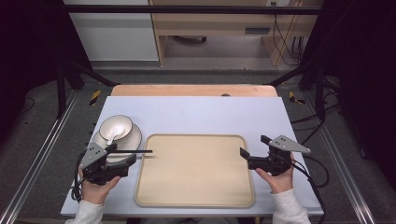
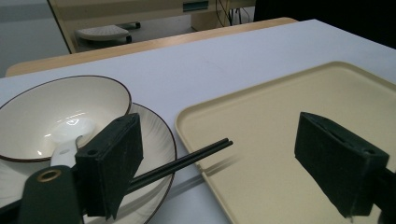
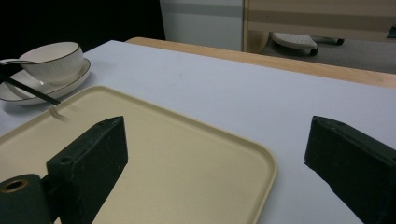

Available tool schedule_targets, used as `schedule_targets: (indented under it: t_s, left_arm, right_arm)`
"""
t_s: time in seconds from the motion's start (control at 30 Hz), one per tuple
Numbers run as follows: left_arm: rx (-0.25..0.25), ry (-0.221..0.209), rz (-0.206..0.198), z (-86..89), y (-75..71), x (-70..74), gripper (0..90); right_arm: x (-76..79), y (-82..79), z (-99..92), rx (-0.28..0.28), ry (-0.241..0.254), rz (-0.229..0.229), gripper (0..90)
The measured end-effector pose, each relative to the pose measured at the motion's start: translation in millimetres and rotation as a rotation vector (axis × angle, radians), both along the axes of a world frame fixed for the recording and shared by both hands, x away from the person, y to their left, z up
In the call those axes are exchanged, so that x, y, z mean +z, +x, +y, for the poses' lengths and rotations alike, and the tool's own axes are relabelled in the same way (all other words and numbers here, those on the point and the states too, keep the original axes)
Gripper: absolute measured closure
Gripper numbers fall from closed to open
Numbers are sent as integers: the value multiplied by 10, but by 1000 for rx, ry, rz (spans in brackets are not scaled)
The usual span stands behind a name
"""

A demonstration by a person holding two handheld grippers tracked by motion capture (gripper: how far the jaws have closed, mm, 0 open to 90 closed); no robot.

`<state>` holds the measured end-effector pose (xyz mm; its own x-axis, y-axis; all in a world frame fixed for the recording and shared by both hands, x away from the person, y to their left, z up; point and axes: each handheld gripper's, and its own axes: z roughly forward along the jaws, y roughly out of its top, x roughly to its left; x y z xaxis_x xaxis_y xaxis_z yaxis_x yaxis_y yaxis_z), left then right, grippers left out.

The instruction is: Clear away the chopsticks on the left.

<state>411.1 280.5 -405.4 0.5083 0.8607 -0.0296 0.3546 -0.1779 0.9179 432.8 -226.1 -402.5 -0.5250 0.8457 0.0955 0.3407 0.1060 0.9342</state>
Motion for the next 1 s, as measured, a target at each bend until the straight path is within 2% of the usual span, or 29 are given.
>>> schedule_targets:
  t_s: [0.23,0.5,0.77,1.0]
  left_arm:
    - [-21,3,5,117,-53,0,146]
    - [-22,40,38,252,-99,-62,145]
    - [-34,50,70,412,-74,-120,149]
    - [-32,90,96,478,-39,-164,164]
  right_arm:
    - [29,-32,-31,-8,6,-5,60]
    - [51,-50,-22,-7,-5,-12,60]
    - [48,-48,50,10,-21,3,59]
    - [47,-41,84,22,-27,8,60]
